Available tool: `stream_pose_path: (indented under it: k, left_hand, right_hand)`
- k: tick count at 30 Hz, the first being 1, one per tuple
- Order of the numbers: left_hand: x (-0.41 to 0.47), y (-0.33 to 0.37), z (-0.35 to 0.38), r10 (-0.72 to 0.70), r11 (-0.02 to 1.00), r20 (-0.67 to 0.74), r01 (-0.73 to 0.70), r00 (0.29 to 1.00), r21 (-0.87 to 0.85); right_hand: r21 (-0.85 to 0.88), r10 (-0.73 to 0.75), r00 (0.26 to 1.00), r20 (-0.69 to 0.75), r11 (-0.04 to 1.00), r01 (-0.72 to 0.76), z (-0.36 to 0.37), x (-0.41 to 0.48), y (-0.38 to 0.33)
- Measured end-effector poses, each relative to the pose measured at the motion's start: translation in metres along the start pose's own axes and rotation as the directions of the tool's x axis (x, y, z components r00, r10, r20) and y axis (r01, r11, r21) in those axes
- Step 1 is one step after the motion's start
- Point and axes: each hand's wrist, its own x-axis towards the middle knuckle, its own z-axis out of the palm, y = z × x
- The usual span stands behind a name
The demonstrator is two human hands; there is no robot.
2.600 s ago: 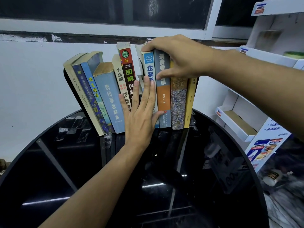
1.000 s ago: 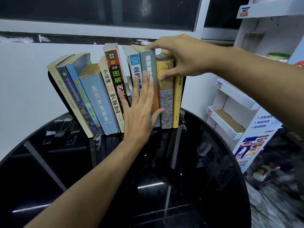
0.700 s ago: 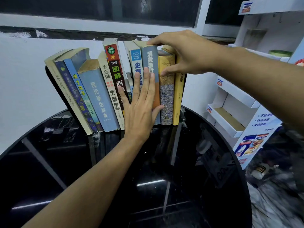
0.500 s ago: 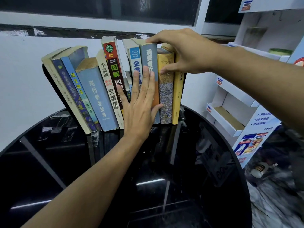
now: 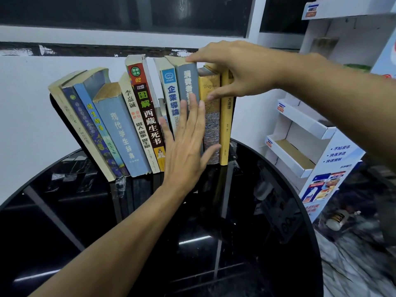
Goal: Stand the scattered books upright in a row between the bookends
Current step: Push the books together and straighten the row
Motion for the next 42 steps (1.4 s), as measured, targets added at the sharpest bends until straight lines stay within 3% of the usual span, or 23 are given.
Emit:
stream_pose_path:
  k: [6,24,42]
  left_hand:
    - [0.007,0.018,0.011,-0.014,0.999,0.065,0.012,0.998,0.032]
    - [0.003,0.017,0.023,-0.009,0.992,0.036,0.005,0.999,0.127]
    - [0.005,0.017,0.027,-0.016,0.987,0.038,0.009,0.999,0.162]
  right_hand:
    - [-0.014,0.006,0.997,0.080,1.000,-0.005,-0.001,-0.018,0.013]
    - [-0.119,-0.092,0.995,-0.033,0.989,0.087,0.012,-0.020,0.015]
    - [-0.127,-0.076,0.995,-0.059,0.989,0.068,0.014,-0.024,0.011]
